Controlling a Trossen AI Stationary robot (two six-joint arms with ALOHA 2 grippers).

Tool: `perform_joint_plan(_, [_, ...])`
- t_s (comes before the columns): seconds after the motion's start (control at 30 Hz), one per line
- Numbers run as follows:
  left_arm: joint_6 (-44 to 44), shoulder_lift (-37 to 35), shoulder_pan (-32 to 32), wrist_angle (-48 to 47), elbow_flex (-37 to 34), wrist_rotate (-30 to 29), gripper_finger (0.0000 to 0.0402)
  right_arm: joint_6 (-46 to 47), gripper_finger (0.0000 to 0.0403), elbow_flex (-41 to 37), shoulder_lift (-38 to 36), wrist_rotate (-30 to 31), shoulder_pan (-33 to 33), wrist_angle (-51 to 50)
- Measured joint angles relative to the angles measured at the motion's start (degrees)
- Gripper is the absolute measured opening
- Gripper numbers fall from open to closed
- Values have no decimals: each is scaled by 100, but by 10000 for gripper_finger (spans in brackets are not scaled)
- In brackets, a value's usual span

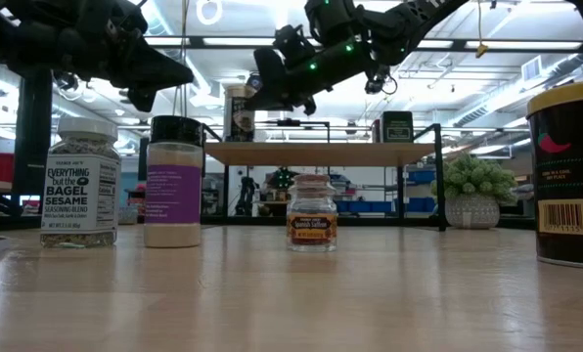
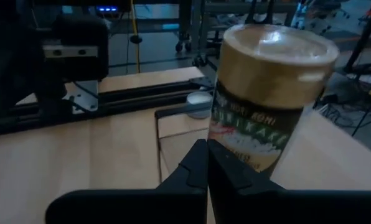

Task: Shelf spices
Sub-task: Put the gold seasoning bottle on the shelf

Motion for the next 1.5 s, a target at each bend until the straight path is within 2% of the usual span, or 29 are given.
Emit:
perform_joint_plan(0.2, [-24,2,0,0,0,-9,49,-266,0,0,0,189,148,-39])
perform_joint_plan(0.33, [-22,2,0,0,0,-44,49,-184,0,0,0,542,44,-39])
perform_joint_plan(0.57, [-25,2,0,-3,0,-124,49,115,0,0,0,500,-35,84])
perform_joint_plan(0.73, [-24,2,0,-4,0,-240,49,223,0,31,0,734,269,26])
perform_joint_plan(0.93, [-13,2,0,-2,2,-315,49,225,0,730,166,1152,430,-754])
perform_joint_plan(1.13, [-20,4,0,-98,11,-313,49,72,0,1505,843,1059,478,-1349])
perform_joint_plan(1.3, [-22,4,0,-315,9,-313,49,22,0,1557,844,1470,576,-1461])
perform_joint_plan(1.5, [20,2,0,-234,7,-317,49,37,0,1554,841,1505,466,-1567])
